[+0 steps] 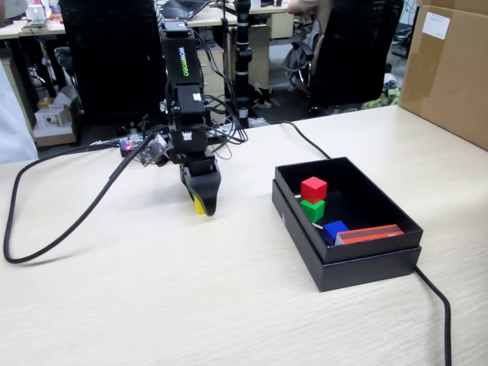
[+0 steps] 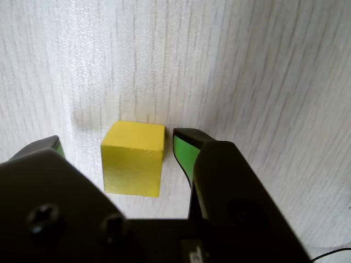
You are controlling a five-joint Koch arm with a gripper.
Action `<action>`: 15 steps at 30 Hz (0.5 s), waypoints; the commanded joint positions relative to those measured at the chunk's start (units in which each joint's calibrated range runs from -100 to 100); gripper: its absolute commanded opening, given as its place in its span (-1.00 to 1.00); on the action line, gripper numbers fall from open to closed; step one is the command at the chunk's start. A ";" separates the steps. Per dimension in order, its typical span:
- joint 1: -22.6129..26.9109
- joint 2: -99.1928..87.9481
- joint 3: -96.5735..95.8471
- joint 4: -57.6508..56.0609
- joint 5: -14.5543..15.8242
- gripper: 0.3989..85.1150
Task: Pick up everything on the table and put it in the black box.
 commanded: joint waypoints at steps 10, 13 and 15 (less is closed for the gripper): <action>0.49 -7.90 13.43 -3.88 2.88 -0.77; 2.69 -10.77 25.49 -8.55 3.37 -0.77; 4.64 -9.62 33.47 -9.67 3.47 -0.77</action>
